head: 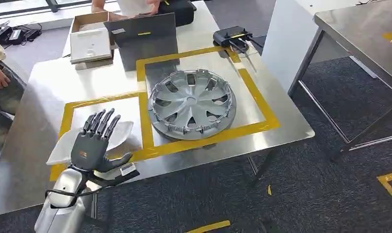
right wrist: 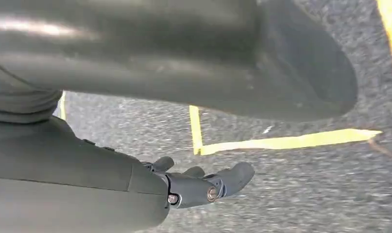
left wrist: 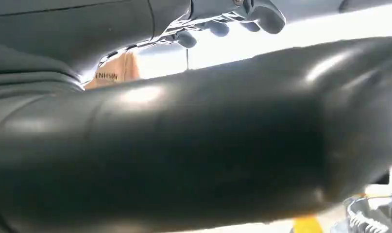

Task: Take the parts from the cabinet and place them on the table.

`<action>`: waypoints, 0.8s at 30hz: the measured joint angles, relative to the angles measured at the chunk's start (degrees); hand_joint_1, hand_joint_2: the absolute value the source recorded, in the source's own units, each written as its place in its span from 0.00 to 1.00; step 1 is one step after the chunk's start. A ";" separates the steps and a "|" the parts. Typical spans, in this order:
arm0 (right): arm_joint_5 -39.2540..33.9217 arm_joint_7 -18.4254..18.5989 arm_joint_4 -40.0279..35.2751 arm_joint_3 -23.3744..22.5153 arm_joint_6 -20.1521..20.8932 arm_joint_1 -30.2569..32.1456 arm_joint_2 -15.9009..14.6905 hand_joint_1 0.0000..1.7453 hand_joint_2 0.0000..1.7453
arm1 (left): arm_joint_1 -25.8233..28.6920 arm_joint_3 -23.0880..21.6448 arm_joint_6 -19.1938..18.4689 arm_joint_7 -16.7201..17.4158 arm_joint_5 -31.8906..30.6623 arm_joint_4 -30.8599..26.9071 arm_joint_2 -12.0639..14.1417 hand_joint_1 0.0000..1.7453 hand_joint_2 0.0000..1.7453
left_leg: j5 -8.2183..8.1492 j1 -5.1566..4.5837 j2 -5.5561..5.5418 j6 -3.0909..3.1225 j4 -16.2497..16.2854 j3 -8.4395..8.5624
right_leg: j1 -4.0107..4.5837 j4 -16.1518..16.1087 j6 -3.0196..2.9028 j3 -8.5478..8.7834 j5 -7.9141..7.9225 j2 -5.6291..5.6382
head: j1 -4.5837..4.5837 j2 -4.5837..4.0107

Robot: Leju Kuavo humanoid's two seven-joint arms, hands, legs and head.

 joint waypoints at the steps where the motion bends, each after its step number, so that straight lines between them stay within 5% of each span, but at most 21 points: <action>1: -0.07 0.09 0.00 0.00 0.02 0.10 0.15 0.00 0.00 | 0.30 0.04 0.00 0.41 0.00 -0.69 0.31 0.00 0.00 | -1.38 -0.45 0.18 0.64 -4.26 1.99 | -0.04 -0.06 0.22 -0.21 0.51 -0.03 | 0.09 0.00; 2: -0.13 0.09 0.00 0.00 0.02 0.22 0.13 0.00 0.00 | 0.74 0.06 0.00 0.54 -0.02 -1.15 0.35 0.00 0.00 | 0.06 -0.63 0.57 0.03 -3.94 2.20 | -0.15 -0.48 0.66 -0.09 1.03 -0.02 | 0.09 -0.02; 5: -0.28 0.26 0.00 0.00 0.00 0.22 0.20 0.00 0.00 | 1.70 0.07 0.00 1.49 -0.13 -1.94 0.81 0.00 0.00 | 1.16 -1.24 0.36 0.65 -4.79 1.12 | -0.52 -1.54 1.97 0.11 2.59 -0.32 | -0.22 -0.02; 6: -0.18 0.31 0.00 0.00 -0.04 0.26 0.18 0.00 0.00 | 2.09 0.07 0.00 1.75 -0.13 -2.16 0.83 0.00 0.00 | 2.54 -0.49 0.45 0.98 -5.88 1.00 | -0.29 -1.67 2.33 -0.06 2.91 -0.31 | -0.19 0.00; 7: -0.02 0.26 0.00 0.00 -0.18 0.30 0.17 0.00 0.00 | 2.17 0.07 0.00 1.92 -0.15 -2.25 0.90 0.00 0.00 | 3.33 -0.53 0.54 1.18 -6.19 0.61 | -0.39 -0.93 2.54 -0.50 0.89 -0.21 | -0.24 -0.02; 8: 0.02 0.15 0.00 0.00 -0.17 0.36 0.20 0.00 0.00 | 2.32 0.07 0.00 2.27 -0.15 -2.31 0.92 0.00 0.00 | 4.08 -0.44 0.47 1.67 -6.27 -0.13 | -0.47 1.52 2.79 -1.19 -2.90 -0.22 | -0.04 0.00; 10: 0.07 -0.66 0.00 0.00 -0.17 0.19 0.20 0.00 0.00 | 2.71 0.07 0.00 2.58 -0.22 -2.40 1.00 0.00 0.00 | 5.51 -0.43 0.46 1.70 -6.09 -1.92 | -0.56 10.16 3.31 -3.32 -9.45 -0.22 | -0.02 -0.02; 11: 0.22 -1.18 0.00 0.00 -0.17 0.13 0.20 0.00 0.00 | 2.95 0.07 0.00 2.73 -0.22 -2.40 1.09 0.00 0.00 | 6.09 -0.43 0.56 1.65 -5.97 -2.85 | -0.54 13.71 3.48 -3.88 -10.53 -0.22 | 0.00 -0.02; 12: 0.31 -1.55 0.00 0.00 -0.18 0.13 0.20 0.00 0.00 | 3.17 0.07 0.00 2.77 -0.22 -2.40 1.20 0.00 0.00 | 6.66 -0.41 0.69 1.55 -5.75 -3.81 | -0.56 15.51 3.62 -3.58 -9.74 -0.23 | -0.02 -0.02; 13: 0.39 -1.84 0.00 0.00 -0.17 0.13 0.20 0.00 0.00 | 3.28 0.07 0.00 2.88 -0.22 -2.40 1.31 0.00 0.00 | 7.14 -0.33 0.75 1.40 -5.48 -4.70 | -0.61 14.85 3.71 -2.19 -7.88 -0.25 | 0.00 -0.02; 15: 0.53 -2.32 0.00 0.00 -0.28 0.09 0.17 0.00 0.00 | 3.29 0.07 0.00 3.15 -0.22 -2.42 1.46 0.00 0.00 | 7.85 -0.09 0.75 0.89 -4.67 -6.35 | -0.70 7.70 3.80 3.66 -4.58 -0.31 | 0.00 -0.02; 16: 0.57 -2.76 0.00 0.00 -0.55 -0.05 0.17 0.00 0.00 | 3.24 0.07 0.00 3.17 -0.22 -2.55 1.57 0.00 0.00 | 8.11 -0.08 0.76 0.52 -4.04 -6.94 | -0.82 2.06 3.86 7.77 -5.46 -0.37 | 0.02 0.00; 17: 0.59 -3.40 0.00 0.00 -0.81 -0.21 0.20 0.00 0.00 | 3.13 0.07 0.00 3.12 -0.20 -2.82 1.70 0.00 0.00 | 8.33 -0.34 0.75 0.16 -3.58 -7.69 | -0.39 -1.70 3.43 9.88 -7.50 -0.27 | 0.13 -0.02; 18: 0.59 -3.98 0.00 0.00 -1.03 -0.19 0.20 0.00 0.00 | 2.82 0.04 0.00 2.93 -0.15 -2.86 1.84 0.00 0.00 | 8.84 -0.30 0.82 -0.27 -3.67 -7.57 | -0.20 -1.27 2.13 9.26 -7.09 -0.08 | -0.02 0.00; 21: 0.63 -4.83 0.00 0.00 -1.18 -0.22 0.20 0.00 0.00 | 1.51 -0.02 0.00 2.69 -0.17 -2.75 1.84 0.00 0.00 | 10.23 -0.16 0.41 -1.26 -4.03 -7.95 | -0.21 -1.87 0.78 8.41 -6.06 -0.41 | 0.22 0.00; 22: 0.61 -5.09 0.00 0.00 -1.20 -0.47 0.28 0.00 0.00 | 1.16 -0.07 0.00 2.84 -0.24 -2.56 1.84 0.00 0.00 | 8.68 0.09 0.27 -1.61 -3.42 -8.45 | -0.41 -2.03 0.20 8.27 -5.35 -0.75 | 0.17 0.00; 24: 0.50 -5.36 0.00 -0.02 -1.22 -0.66 0.28 0.00 0.00 | 0.15 -0.13 0.00 3.52 -0.28 -2.18 1.86 0.00 0.00 | 2.51 0.28 0.23 -2.25 2.81 -10.47 | -0.42 -2.11 -0.25 6.97 -4.24 -0.85 | -0.11 -0.02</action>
